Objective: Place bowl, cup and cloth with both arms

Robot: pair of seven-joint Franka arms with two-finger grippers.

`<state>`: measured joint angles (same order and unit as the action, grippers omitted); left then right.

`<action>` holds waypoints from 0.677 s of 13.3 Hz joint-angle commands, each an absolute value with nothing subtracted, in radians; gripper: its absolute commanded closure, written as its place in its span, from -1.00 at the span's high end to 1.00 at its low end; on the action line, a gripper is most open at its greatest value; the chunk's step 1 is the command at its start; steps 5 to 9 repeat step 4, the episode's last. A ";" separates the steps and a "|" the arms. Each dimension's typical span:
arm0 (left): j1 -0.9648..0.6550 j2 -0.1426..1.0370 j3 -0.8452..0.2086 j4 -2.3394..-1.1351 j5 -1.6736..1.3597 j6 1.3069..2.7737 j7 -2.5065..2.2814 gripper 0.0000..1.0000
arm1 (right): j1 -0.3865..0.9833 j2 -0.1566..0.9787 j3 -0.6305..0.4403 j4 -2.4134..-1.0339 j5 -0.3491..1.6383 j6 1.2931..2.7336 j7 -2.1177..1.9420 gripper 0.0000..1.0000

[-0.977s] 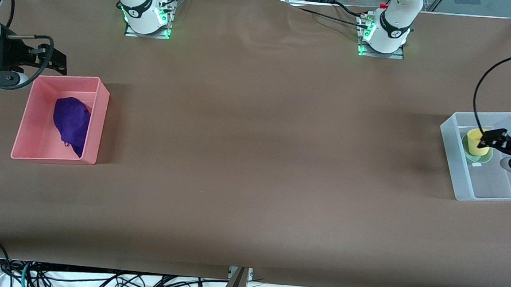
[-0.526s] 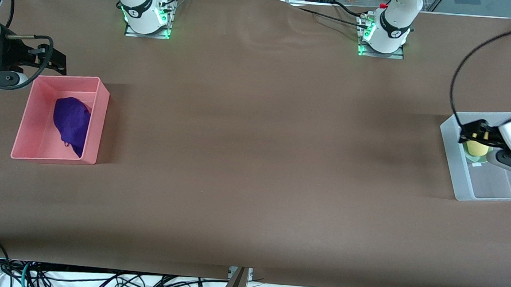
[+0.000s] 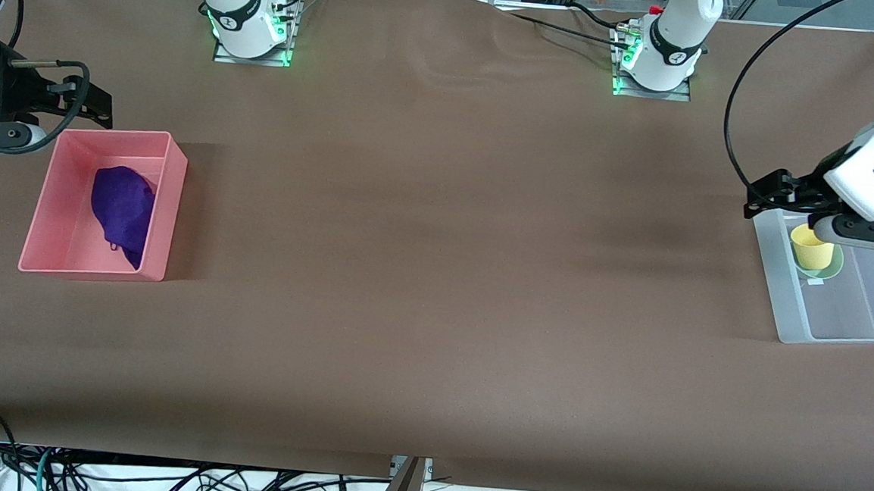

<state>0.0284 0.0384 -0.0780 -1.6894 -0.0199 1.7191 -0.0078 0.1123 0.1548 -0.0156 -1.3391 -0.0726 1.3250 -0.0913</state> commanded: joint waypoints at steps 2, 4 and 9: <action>-0.002 -0.049 -0.051 -1.809 -0.041 1.778 -0.054 1.00 | 0.107 0.158 -0.017 -1.324 -0.063 1.324 -0.107 1.00; 0.003 -0.049 -0.051 -1.809 -0.041 1.776 -0.048 1.00 | 0.106 0.160 -0.018 -1.324 -0.063 1.324 -0.107 1.00; 0.003 -0.049 -0.051 -1.809 -0.041 1.776 -0.048 1.00 | 0.106 0.160 -0.018 -1.324 -0.063 1.324 -0.107 1.00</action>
